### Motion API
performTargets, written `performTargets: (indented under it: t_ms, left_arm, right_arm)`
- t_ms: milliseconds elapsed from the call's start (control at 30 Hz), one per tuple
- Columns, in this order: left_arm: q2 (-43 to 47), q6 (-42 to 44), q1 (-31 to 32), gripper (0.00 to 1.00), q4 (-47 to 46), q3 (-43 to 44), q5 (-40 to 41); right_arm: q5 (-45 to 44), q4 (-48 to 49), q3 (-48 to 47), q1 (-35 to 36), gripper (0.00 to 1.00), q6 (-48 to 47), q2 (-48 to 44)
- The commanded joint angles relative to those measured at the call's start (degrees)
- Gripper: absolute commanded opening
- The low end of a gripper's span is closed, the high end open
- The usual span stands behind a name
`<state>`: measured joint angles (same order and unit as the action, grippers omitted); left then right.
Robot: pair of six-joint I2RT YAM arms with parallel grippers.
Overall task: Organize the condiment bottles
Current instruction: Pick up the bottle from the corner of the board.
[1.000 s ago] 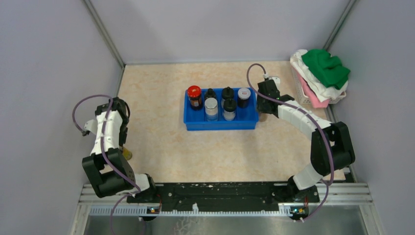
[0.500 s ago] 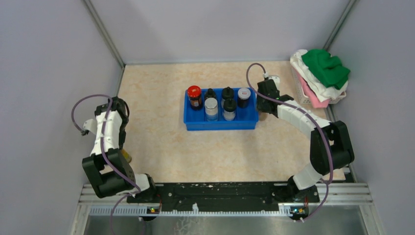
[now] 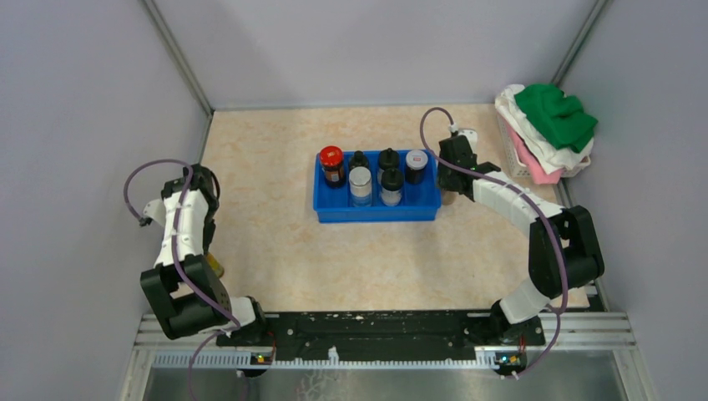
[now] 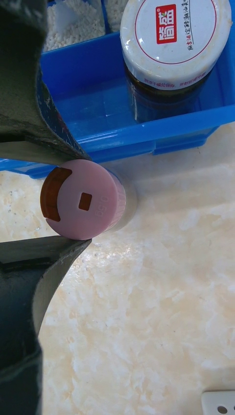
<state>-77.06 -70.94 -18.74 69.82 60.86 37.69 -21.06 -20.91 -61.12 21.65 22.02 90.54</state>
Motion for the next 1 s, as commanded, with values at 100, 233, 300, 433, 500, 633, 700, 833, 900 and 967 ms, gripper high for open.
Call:
performTargets:
  t_ms: [100,233,300,433,500,633,700,833,900,967]
  left_arm:
    - [-1.3,11.2,-0.4,0.00,-12.0,-0.7,-11.0]
    - [-4.7,15.2,1.2,0.00,-15.5,0.8,-13.0]
    - [-6.4,16.1,2.9,0.00,-16.2,1.7,-12.2]
    - [-8.7,18.2,6.3,0.00,-18.3,2.6,-11.6]
    - [-9.7,18.1,8.9,0.00,-18.4,3.1,-10.5]
    - [-10.1,16.9,12.1,0.00,-17.1,4.2,-8.3]
    - [-9.4,17.1,12.3,0.00,-17.0,4.3,-8.6]
    - [-6.9,18.7,12.5,0.00,-17.7,4.8,-10.0]
    - [-5.1,21.0,12.9,0.00,-20.2,4.3,-12.5]
    - [-3.2,24.4,13.1,0.00,-24.2,3.6,-15.6]
  right_arm:
    - [3.8,-5.7,2.8,0.9,0.00,0.6,4.0]
    - [4.1,-6.0,2.0,0.9,0.00,1.2,3.2]
    - [4.1,-6.2,1.8,0.9,0.00,1.4,2.9]
    - [3.8,-6.1,2.0,0.9,0.00,1.5,2.1]
    - [3.9,-5.9,2.3,0.9,0.00,1.6,1.8]
    - [3.9,-5.5,3.0,0.9,0.00,1.7,1.3]
    - [3.7,-5.3,3.4,0.9,0.00,1.7,1.3]
    - [4.0,-4.8,4.1,0.9,0.00,1.6,1.2]
    - [4.1,-4.7,4.2,0.9,0.00,1.7,1.3]
    - [4.3,-4.5,4.3,0.9,0.00,1.7,1.2]
